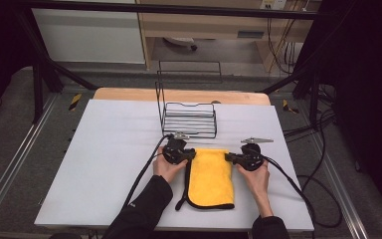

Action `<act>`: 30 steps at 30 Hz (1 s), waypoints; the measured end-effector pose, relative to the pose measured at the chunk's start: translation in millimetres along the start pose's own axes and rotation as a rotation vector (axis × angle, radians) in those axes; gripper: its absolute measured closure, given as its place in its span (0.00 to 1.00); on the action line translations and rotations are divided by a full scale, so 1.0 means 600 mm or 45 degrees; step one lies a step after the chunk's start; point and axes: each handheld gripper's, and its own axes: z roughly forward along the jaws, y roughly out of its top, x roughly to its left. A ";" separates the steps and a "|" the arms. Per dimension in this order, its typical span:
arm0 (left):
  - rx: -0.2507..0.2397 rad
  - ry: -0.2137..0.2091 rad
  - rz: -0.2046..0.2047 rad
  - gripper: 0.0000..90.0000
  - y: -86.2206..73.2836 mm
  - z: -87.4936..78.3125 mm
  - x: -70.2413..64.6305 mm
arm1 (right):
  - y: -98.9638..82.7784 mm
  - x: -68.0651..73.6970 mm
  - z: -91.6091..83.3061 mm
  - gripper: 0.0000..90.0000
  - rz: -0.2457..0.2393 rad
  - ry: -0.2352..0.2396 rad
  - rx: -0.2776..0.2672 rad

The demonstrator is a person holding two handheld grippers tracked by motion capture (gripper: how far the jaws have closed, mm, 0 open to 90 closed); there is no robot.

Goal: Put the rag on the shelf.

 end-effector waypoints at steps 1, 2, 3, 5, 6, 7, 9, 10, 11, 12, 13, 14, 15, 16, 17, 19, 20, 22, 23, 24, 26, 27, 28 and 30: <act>-0.013 -0.003 -0.005 0.85 -0.001 -0.001 0.000 | 0.000 0.001 -0.002 0.93 0.001 0.003 -0.009; -0.027 -0.007 -0.004 0.85 -0.002 -0.004 0.001 | 0.001 0.002 -0.005 0.93 -0.005 0.006 -0.020; -0.050 -0.013 -0.008 0.85 -0.003 -0.008 0.001 | 0.002 0.004 -0.008 0.93 -0.006 0.013 -0.031; -0.072 -0.020 -0.002 0.85 -0.004 -0.014 0.001 | 0.003 0.008 -0.012 0.93 -0.025 0.009 -0.037; -0.084 -0.022 -0.002 0.86 -0.005 -0.018 0.000 | 0.005 0.011 -0.014 0.93 -0.037 0.007 -0.046; -0.095 -0.027 -0.003 0.86 -0.005 -0.022 0.000 | 0.005 0.011 -0.014 0.93 -0.037 0.007 -0.046; -0.120 -0.036 -0.002 0.86 -0.006 -0.030 -0.001 | 0.006 0.016 -0.019 0.93 -0.063 0.000 -0.064; -0.131 -0.040 -0.002 0.86 -0.006 -0.034 -0.002 | 0.007 0.018 -0.022 0.93 -0.074 0.003 -0.070; -0.139 -0.045 -0.001 0.86 -0.007 -0.037 -0.003 | 0.008 0.021 -0.027 0.93 -0.080 0.007 -0.085; -0.146 -0.048 -0.002 0.86 -0.007 -0.039 -0.004 | 0.008 0.022 -0.029 0.93 -0.081 0.009 -0.090; -0.154 -0.045 0.005 0.86 -0.007 -0.043 -0.006 | 0.008 0.022 -0.029 0.93 -0.081 0.009 -0.090; -0.160 -0.042 0.014 0.86 -0.007 -0.046 -0.008 | 0.008 0.024 -0.031 0.93 -0.086 0.010 -0.103; -0.166 -0.039 0.020 0.86 -0.007 -0.049 -0.010 | 0.008 0.025 -0.034 0.93 -0.090 0.011 -0.110; -0.174 -0.040 0.019 0.86 -0.007 -0.051 -0.011 | 0.009 0.030 -0.040 0.93 -0.090 0.016 -0.120; -0.184 -0.044 0.018 0.86 -0.007 -0.054 -0.012 | 0.009 0.030 -0.040 0.93 -0.090 0.016 -0.120; -0.205 -0.054 0.016 0.86 -0.008 -0.059 -0.014 | 0.009 0.032 -0.046 0.93 -0.100 0.019 -0.136; -0.214 -0.055 0.016 0.86 -0.009 -0.062 -0.015 | 0.009 0.033 -0.049 0.93 -0.105 0.019 -0.141; -0.228 -0.055 0.023 0.86 -0.010 -0.067 -0.016 | 0.010 0.037 -0.054 0.93 -0.115 0.023 -0.154; -0.238 -0.053 0.026 0.86 -0.010 -0.069 -0.018 | 0.010 0.039 -0.056 0.93 -0.123 0.023 -0.160; -0.243 -0.052 0.030 0.86 -0.011 -0.071 -0.019 | 0.011 0.041 -0.058 0.93 -0.130 0.022 -0.167; -0.258 -0.051 0.034 0.86 -0.011 -0.076 -0.022 | 0.012 0.047 -0.064 0.93 -0.143 0.016 -0.182; -0.260 -0.050 0.038 0.86 -0.011 -0.079 -0.022 | 0.012 0.048 -0.065 0.93 -0.145 0.015 -0.185; -0.270 -0.047 0.043 0.86 -0.010 -0.082 -0.024 | 0.012 0.048 -0.065 0.93 -0.145 0.015 -0.185; -0.285 -0.047 0.044 0.86 -0.009 -0.088 -0.026 | 0.014 0.051 -0.070 0.93 -0.156 0.013 -0.200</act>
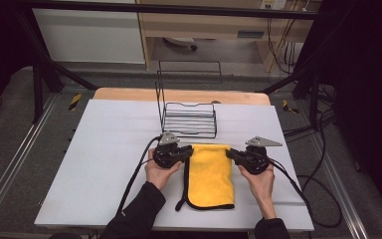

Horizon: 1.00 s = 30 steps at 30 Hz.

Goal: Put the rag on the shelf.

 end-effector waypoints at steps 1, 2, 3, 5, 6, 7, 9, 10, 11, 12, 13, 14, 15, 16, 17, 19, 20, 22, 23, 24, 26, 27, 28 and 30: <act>-0.007 0.000 -0.002 0.86 0.001 -0.002 -0.001 | 0.002 0.002 -0.004 0.93 -0.009 0.000 -0.007; -0.014 0.000 0.000 0.86 0.002 -0.004 -0.002 | 0.002 0.002 -0.004 0.93 -0.009 0.000 -0.007; -0.023 -0.002 -0.001 0.86 0.003 -0.008 -0.004 | 0.003 0.004 -0.007 0.93 -0.010 0.000 -0.015; -0.040 -0.001 0.000 0.86 0.005 -0.013 -0.007 | 0.006 0.008 -0.011 0.93 -0.023 -0.006 -0.030; -0.049 -0.002 0.000 0.87 0.006 -0.015 -0.008 | 0.008 0.011 -0.015 0.93 -0.027 -0.007 -0.046; -0.058 -0.004 0.000 0.87 0.007 -0.018 -0.009 | 0.008 0.011 -0.015 0.93 -0.027 -0.007 -0.046; -0.074 -0.005 0.000 0.87 0.009 -0.023 -0.010 | 0.012 0.014 -0.020 0.93 -0.034 -0.003 -0.063; -0.080 -0.005 0.002 0.87 0.010 -0.025 -0.010 | 0.013 0.016 -0.022 0.93 -0.032 -0.003 -0.070; -0.087 -0.006 0.002 0.87 0.011 -0.027 -0.011 | 0.015 0.018 -0.024 0.93 -0.038 -0.002 -0.076; -0.092 -0.004 0.007 0.87 0.013 -0.029 -0.011 | 0.016 0.019 -0.026 0.93 -0.044 0.000 -0.083; -0.099 -0.005 0.007 0.87 0.014 -0.031 -0.012 | 0.017 0.021 -0.028 0.93 -0.045 -0.001 -0.088; -0.104 -0.005 0.008 0.87 0.015 -0.033 -0.013 | 0.018 0.023 -0.029 0.93 -0.046 -0.002 -0.096; -0.112 -0.005 0.010 0.87 0.016 -0.035 -0.013 | 0.019 0.024 -0.031 0.93 -0.047 0.001 -0.101; -0.119 -0.004 0.010 0.87 0.017 -0.037 -0.014 | 0.022 0.026 -0.034 0.93 -0.053 -0.001 -0.115; -0.123 -0.005 0.011 0.87 0.017 -0.038 -0.015 | 0.022 0.026 -0.034 0.93 -0.053 -0.001 -0.115; -0.140 -0.004 0.016 0.87 0.020 -0.042 -0.017 | 0.025 0.029 -0.040 0.93 -0.064 -0.006 -0.133; -0.149 -0.002 0.021 0.87 0.022 -0.044 -0.018 | 0.027 0.030 -0.042 0.93 -0.065 -0.008 -0.141; -0.162 -0.004 0.025 0.87 0.025 -0.048 -0.020 | 0.027 0.031 -0.043 0.93 -0.067 -0.008 -0.147; -0.170 -0.005 0.026 0.87 0.026 -0.050 -0.021 | 0.030 0.035 -0.048 0.93 -0.075 -0.012 -0.162; -0.175 -0.006 0.029 0.87 0.028 -0.052 -0.022 | 0.030 0.035 -0.048 0.93 -0.075 -0.012 -0.162; -0.188 -0.004 0.035 0.87 0.031 -0.056 -0.025 | 0.034 0.039 -0.054 0.94 -0.087 -0.016 -0.182; -0.193 -0.004 0.037 0.87 0.032 -0.058 -0.026 | 0.034 0.039 -0.054 0.94 -0.087 -0.016 -0.182; -0.201 -0.004 0.041 0.87 0.034 -0.061 -0.027 | 0.037 0.042 -0.058 0.93 -0.094 -0.016 -0.195; -0.213 -0.002 0.046 0.87 0.038 -0.065 -0.028 | 0.040 0.045 -0.062 0.94 -0.096 -0.016 -0.209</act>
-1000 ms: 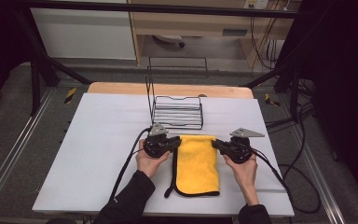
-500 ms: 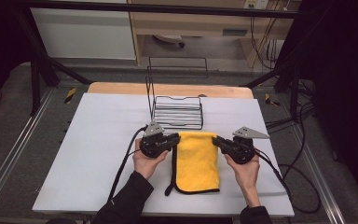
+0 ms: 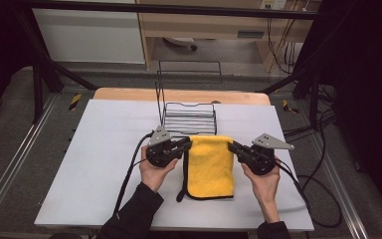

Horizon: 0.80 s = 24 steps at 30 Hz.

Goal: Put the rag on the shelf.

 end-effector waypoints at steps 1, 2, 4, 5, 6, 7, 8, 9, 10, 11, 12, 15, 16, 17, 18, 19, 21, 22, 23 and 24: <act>-0.005 0.001 0.000 0.87 0.002 -0.001 0.000 | 0.000 0.000 0.000 0.94 0.000 0.000 0.000; -0.014 0.003 0.002 0.87 0.004 -0.003 -0.001 | 0.001 0.001 -0.001 0.94 -0.003 0.001 -0.005; -0.021 0.004 0.006 0.87 0.007 -0.006 -0.001 | 0.005 0.004 -0.004 0.94 -0.013 0.000 -0.021; -0.027 0.005 0.008 0.87 0.008 -0.007 -0.001 | 0.006 0.006 -0.005 0.94 -0.016 0.000 -0.026; -0.031 0.006 0.009 0.87 0.009 -0.008 -0.001 | 0.008 0.007 -0.006 0.94 -0.016 0.000 -0.032; -0.035 0.007 0.008 0.87 0.011 -0.010 -0.001 | 0.009 0.008 -0.007 0.94 -0.023 0.000 -0.037; -0.040 0.005 0.008 0.87 0.012 -0.011 -0.001 | 0.010 0.010 -0.008 0.94 -0.026 -0.001 -0.042; -0.044 0.006 0.009 0.87 0.013 -0.012 -0.001 | 0.012 0.011 -0.009 0.94 -0.030 -0.002 -0.046; -0.048 0.007 0.011 0.87 0.015 -0.013 -0.001 | 0.013 0.013 -0.009 0.94 -0.029 -0.004 -0.052; -0.051 0.007 0.013 0.87 0.017 -0.015 -0.001 | 0.014 0.014 -0.010 0.94 -0.032 -0.004 -0.057; -0.057 0.007 0.014 0.87 0.018 -0.017 -0.001 | 0.016 0.016 -0.012 0.94 -0.033 -0.002 -0.065; -0.075 0.012 0.020 0.87 0.023 -0.022 -0.002 | 0.019 0.018 -0.014 0.94 -0.038 -0.001 -0.073; -0.079 0.012 0.021 0.87 0.025 -0.023 -0.002 | 0.021 0.019 -0.015 0.94 -0.040 0.000 -0.081; -0.086 0.013 0.021 0.87 0.027 -0.024 -0.003 | 0.023 0.021 -0.016 0.94 -0.044 -0.001 -0.086; -0.090 0.014 0.025 0.87 0.029 -0.026 -0.003 | 0.027 0.024 -0.018 0.94 -0.049 -0.004 -0.098; -0.095 0.013 0.025 0.87 0.030 -0.027 -0.003 | 0.027 0.024 -0.018 0.94 -0.049 -0.004 -0.098; -0.107 0.014 0.029 0.87 0.034 -0.030 -0.004 | 0.031 0.026 -0.021 0.94 -0.056 -0.007 -0.109; -0.115 0.016 0.031 0.87 0.037 -0.032 -0.005 | 0.032 0.027 -0.022 0.94 -0.056 -0.007 -0.115; -0.119 0.017 0.035 0.87 0.039 -0.033 -0.006 | 0.035 0.028 -0.023 0.94 -0.062 -0.009 -0.121; -0.125 0.017 0.035 0.87 0.041 -0.034 -0.006 | 0.037 0.029 -0.025 0.94 -0.061 -0.011 -0.129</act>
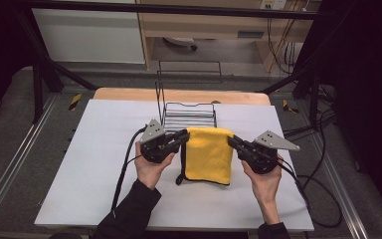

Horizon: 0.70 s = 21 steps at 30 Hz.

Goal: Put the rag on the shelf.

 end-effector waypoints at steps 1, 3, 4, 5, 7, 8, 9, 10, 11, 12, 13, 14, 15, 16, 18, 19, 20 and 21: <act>-0.005 0.000 0.003 0.87 0.002 -0.001 0.000 | 0.002 0.001 -0.001 0.94 -0.005 0.000 -0.005; -0.017 0.002 0.004 0.87 0.006 -0.002 -0.001 | 0.007 0.002 -0.003 0.94 -0.014 -0.004 -0.020; -0.023 0.003 0.008 0.87 0.008 -0.003 -0.002 | 0.009 0.003 -0.004 0.94 -0.018 -0.006 -0.024; -0.029 0.005 0.011 0.87 0.010 -0.004 -0.002 | 0.010 0.004 -0.005 0.94 -0.018 -0.009 -0.031; -0.042 0.007 0.016 0.87 0.014 -0.005 -0.002 | 0.013 0.005 -0.006 0.94 -0.024 -0.010 -0.044; -0.050 0.008 0.017 0.87 0.016 -0.006 -0.003 | 0.017 0.005 -0.006 0.94 -0.023 -0.011 -0.058; -0.055 0.009 0.019 0.87 0.018 -0.007 -0.003 | 0.018 0.006 -0.006 0.94 -0.023 -0.010 -0.062; -0.063 0.010 0.021 0.87 0.019 -0.008 -0.003 | 0.018 0.006 -0.006 0.94 -0.023 -0.010 -0.062; -0.069 0.010 0.021 0.87 0.021 -0.009 -0.002 | 0.020 0.006 -0.007 0.94 -0.025 -0.012 -0.070; -0.074 0.012 0.021 0.87 0.023 -0.010 -0.001 | 0.023 0.007 -0.007 0.94 -0.030 -0.014 -0.077; -0.078 0.015 0.022 0.87 0.024 -0.011 -0.001 | 0.025 0.009 -0.007 0.94 -0.032 -0.015 -0.083; -0.083 0.017 0.022 0.87 0.025 -0.012 0.000 | 0.028 0.011 -0.006 0.94 -0.043 -0.015 -0.092; -0.087 0.021 0.022 0.87 0.027 -0.014 0.000 | 0.028 0.011 -0.006 0.94 -0.043 -0.015 -0.092; -0.091 0.024 0.024 0.87 0.028 -0.015 0.001 | 0.030 0.012 -0.005 0.94 -0.044 -0.016 -0.095; -0.099 0.029 0.026 0.87 0.032 -0.017 0.002 | 0.034 0.014 -0.003 0.94 -0.047 -0.016 -0.101; -0.103 0.030 0.026 0.87 0.034 -0.018 0.003 | 0.037 0.015 -0.002 0.94 -0.048 -0.014 -0.106; -0.104 0.032 0.029 0.87 0.037 -0.019 0.003 | 0.039 0.016 -0.002 0.94 -0.050 -0.014 -0.112; -0.109 0.033 0.032 0.87 0.041 -0.020 0.003 | 0.039 0.016 -0.002 0.94 -0.050 -0.014 -0.112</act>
